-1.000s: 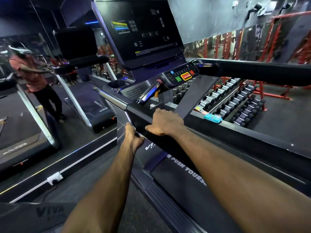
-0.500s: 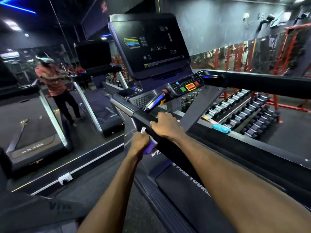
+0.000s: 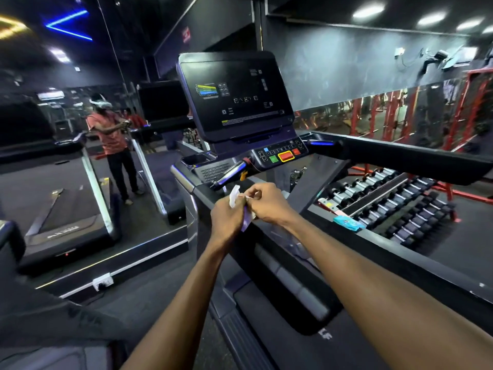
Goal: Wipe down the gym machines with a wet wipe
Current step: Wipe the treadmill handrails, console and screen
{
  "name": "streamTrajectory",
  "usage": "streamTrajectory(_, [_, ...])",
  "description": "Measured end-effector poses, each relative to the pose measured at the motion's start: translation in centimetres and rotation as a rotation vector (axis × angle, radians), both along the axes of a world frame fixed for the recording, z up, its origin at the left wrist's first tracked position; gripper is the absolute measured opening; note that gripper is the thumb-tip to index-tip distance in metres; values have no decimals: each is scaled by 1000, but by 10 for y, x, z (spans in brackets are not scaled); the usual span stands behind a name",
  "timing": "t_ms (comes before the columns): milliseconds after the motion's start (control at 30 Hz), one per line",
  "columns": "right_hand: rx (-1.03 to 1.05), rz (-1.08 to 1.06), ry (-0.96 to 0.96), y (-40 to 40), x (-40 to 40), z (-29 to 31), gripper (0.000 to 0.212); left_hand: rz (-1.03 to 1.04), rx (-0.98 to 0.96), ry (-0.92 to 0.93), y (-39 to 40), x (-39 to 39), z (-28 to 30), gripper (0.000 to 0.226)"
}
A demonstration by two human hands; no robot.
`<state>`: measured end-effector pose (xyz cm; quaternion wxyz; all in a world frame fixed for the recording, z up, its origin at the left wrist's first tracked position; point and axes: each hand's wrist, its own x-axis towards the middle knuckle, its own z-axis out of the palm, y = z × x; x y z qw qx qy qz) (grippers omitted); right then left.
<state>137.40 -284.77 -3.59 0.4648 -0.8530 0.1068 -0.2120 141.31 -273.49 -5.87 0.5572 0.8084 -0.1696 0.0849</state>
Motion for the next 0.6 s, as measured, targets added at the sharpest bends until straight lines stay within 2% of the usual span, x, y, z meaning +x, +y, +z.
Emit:
streamTrajectory(167, [73, 33, 63, -41, -43, -6, 8, 48, 64, -68, -29, -51, 4, 28])
streamTrajectory(267, [-27, 26, 134, -62, -71, -16, 13, 8, 198, -64, -37, -73, -2, 45])
streamTrajectory(367, [-173, -30, 53, -63, -94, -25, 12, 50, 287, -54, -43, -95, -1, 52])
streamTrajectory(400, [-151, 8, 36, -59, -102, -27, 12, 71, 305, -41, -45, -100, -1, 51])
streamTrajectory(467, [-28, 136, 84, -45, -114, -33, 25, 94, 306, -24, -46, -109, -2, 50])
streamTrajectory(533, [92, 232, 169, -33, -126, -41, 34, 90, 228, 2, -45, -115, -1, 47])
streamTrajectory(600, [127, 301, 219, -28, -140, -54, 40, 99, 116, 43, -45, -121, 0, 50])
